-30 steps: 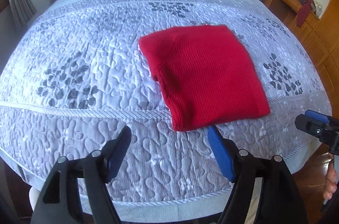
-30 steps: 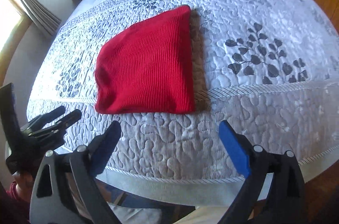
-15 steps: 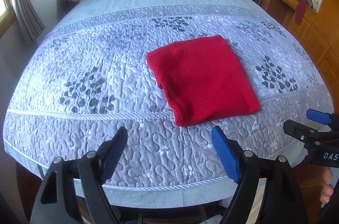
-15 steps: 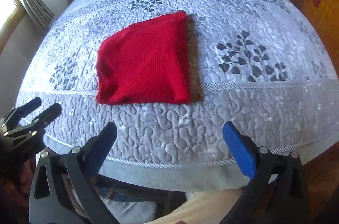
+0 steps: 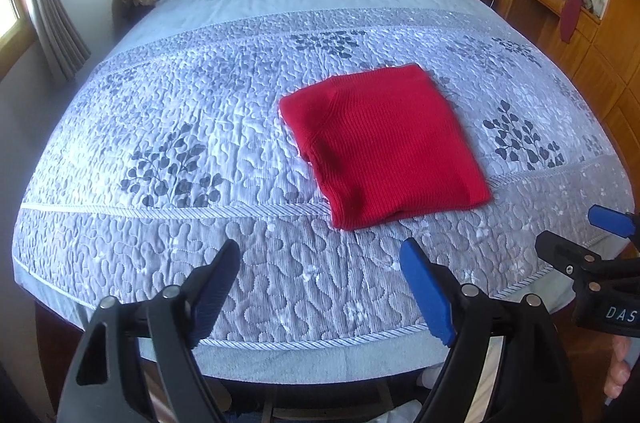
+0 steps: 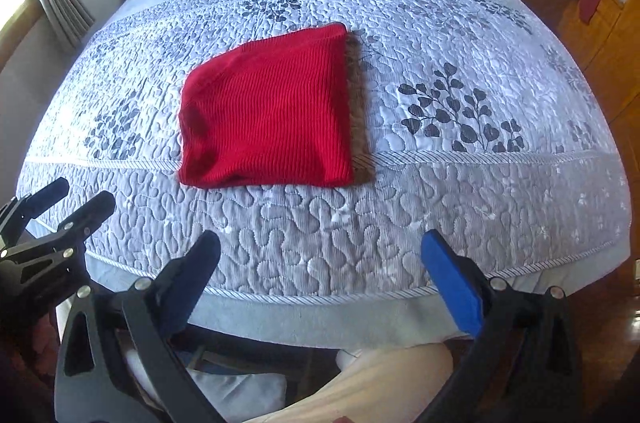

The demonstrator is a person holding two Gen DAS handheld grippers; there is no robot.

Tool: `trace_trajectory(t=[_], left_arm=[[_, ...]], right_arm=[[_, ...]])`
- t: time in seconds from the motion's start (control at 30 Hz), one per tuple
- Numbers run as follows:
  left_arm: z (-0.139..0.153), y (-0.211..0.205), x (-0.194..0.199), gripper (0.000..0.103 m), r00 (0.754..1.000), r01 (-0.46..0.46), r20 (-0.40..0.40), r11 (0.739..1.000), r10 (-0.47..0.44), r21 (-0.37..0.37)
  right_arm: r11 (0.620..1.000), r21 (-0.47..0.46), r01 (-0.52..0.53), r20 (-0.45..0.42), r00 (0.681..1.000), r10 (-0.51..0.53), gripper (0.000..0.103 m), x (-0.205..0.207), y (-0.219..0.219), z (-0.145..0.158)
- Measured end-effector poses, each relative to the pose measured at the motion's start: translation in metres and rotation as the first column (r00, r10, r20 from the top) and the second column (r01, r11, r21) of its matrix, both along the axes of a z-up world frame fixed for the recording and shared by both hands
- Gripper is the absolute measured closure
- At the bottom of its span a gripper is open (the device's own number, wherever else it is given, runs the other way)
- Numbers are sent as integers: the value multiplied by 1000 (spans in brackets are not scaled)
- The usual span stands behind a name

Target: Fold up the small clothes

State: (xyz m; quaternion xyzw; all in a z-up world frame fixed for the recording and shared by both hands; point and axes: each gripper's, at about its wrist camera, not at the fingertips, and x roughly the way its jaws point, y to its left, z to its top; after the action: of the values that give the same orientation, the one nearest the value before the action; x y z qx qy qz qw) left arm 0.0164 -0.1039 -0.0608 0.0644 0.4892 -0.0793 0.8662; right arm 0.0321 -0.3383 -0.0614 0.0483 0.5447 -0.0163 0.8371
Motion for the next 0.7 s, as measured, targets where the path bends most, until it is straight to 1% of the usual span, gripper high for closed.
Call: trace_trajectory(t=[0.33, 0.7], left_arm=[[-7, 5, 3, 21, 1000, -30, -7, 999, 30, 26], [-4, -2, -2, 20, 1000, -5, 3, 1000, 5, 31]], right_arm=[[1000, -16, 24, 8, 1000, -23, 3, -4, -9, 1], [1000, -3, 22, 5, 1000, -22, 3, -4, -11, -3]])
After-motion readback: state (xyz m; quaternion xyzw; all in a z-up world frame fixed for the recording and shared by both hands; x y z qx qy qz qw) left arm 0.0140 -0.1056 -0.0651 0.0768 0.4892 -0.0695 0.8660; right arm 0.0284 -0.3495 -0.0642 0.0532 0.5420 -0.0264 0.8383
